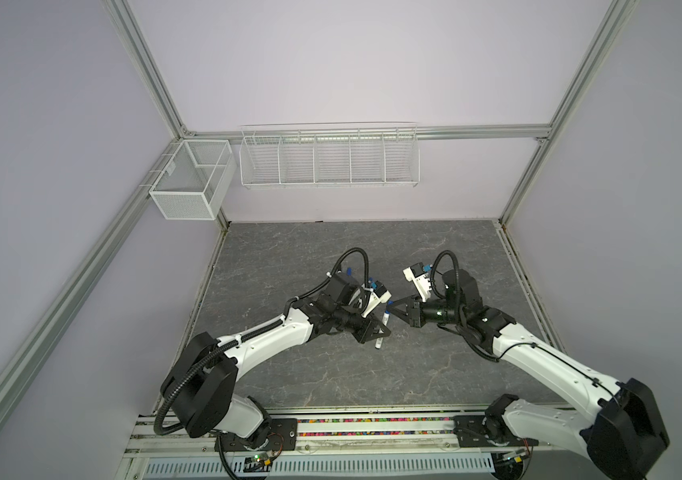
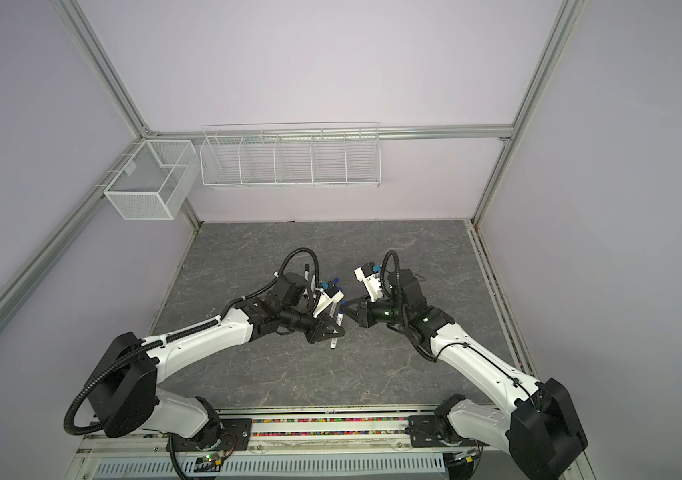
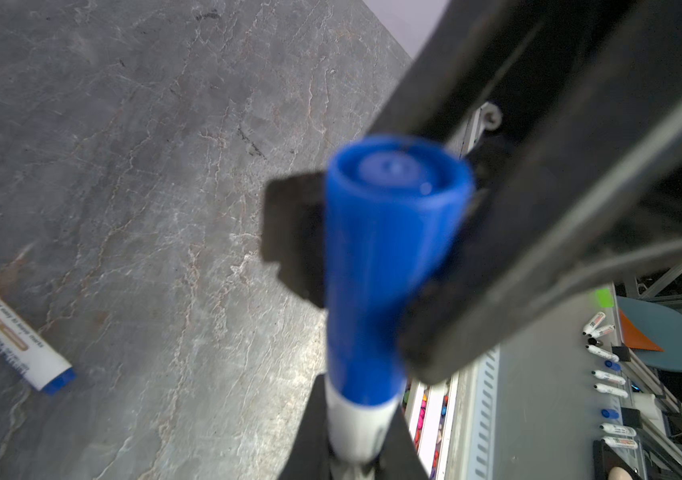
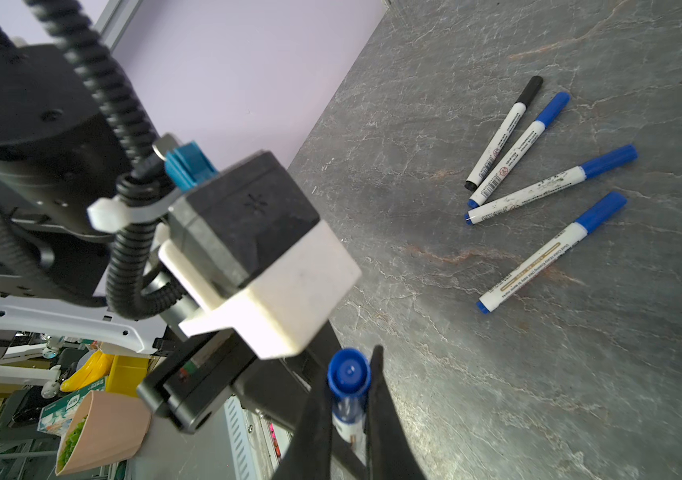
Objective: Insert the pens into the pen caps
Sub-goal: 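Push the blue cap down onto the marker tip with the right gripper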
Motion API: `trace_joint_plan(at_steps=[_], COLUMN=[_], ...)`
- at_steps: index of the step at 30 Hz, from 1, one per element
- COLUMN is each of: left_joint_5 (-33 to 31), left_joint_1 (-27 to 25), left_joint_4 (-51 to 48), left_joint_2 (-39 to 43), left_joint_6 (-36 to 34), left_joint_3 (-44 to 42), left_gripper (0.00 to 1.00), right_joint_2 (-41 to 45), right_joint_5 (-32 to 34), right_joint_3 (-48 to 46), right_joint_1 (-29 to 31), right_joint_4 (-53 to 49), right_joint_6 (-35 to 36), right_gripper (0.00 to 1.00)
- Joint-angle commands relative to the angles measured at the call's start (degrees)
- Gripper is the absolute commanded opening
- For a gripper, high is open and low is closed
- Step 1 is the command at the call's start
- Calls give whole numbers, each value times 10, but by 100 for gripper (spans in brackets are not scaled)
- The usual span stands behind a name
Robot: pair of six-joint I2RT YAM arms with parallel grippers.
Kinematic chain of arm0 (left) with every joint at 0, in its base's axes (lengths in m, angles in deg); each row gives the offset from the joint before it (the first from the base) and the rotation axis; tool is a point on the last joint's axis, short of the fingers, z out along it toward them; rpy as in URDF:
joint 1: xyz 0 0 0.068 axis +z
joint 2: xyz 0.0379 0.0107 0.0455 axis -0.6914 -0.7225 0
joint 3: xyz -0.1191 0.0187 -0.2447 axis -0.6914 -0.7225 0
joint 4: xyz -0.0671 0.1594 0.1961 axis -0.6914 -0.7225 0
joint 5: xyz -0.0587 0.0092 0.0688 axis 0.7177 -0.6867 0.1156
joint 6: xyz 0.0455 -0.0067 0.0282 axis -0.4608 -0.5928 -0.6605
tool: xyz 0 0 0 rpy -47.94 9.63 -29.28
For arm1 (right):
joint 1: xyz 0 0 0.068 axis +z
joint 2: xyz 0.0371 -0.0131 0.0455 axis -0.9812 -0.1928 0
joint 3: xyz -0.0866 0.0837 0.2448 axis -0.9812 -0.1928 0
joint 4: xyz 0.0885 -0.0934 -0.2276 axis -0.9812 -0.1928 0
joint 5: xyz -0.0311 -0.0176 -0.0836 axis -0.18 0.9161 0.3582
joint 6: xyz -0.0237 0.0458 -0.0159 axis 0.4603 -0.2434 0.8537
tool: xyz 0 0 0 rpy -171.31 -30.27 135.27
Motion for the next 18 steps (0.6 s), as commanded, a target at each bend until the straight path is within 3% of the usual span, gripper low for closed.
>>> trace_joint_plan(at_steps=[1, 4, 7, 11, 18], left_joint_5=[-198, -209, -209, -178, -162], left_joint_1=[45, 46, 61, 89, 91], left_joint_4=[141, 159, 224, 292, 259], left_joint_2=[1, 14, 31, 44, 42], left_joint_6=[23, 27, 79, 139, 120], left_joint_3=[59, 48, 19, -8, -13], left_gripper=[0, 0, 0, 0, 0], right_joint_2=[-3, -27, -60, -75, -76], right_joint_5=[-217, -176, -149, -137, -124], right_joint_3=[-2, 9, 6, -12, -28], right_joint_1=[70, 77, 81, 61, 9], right_joint_4=[-236, -278, -293, -253, -205], right_joint_6=[45, 74, 82, 51, 15], right_gripper=[6, 6, 6, 6, 6])
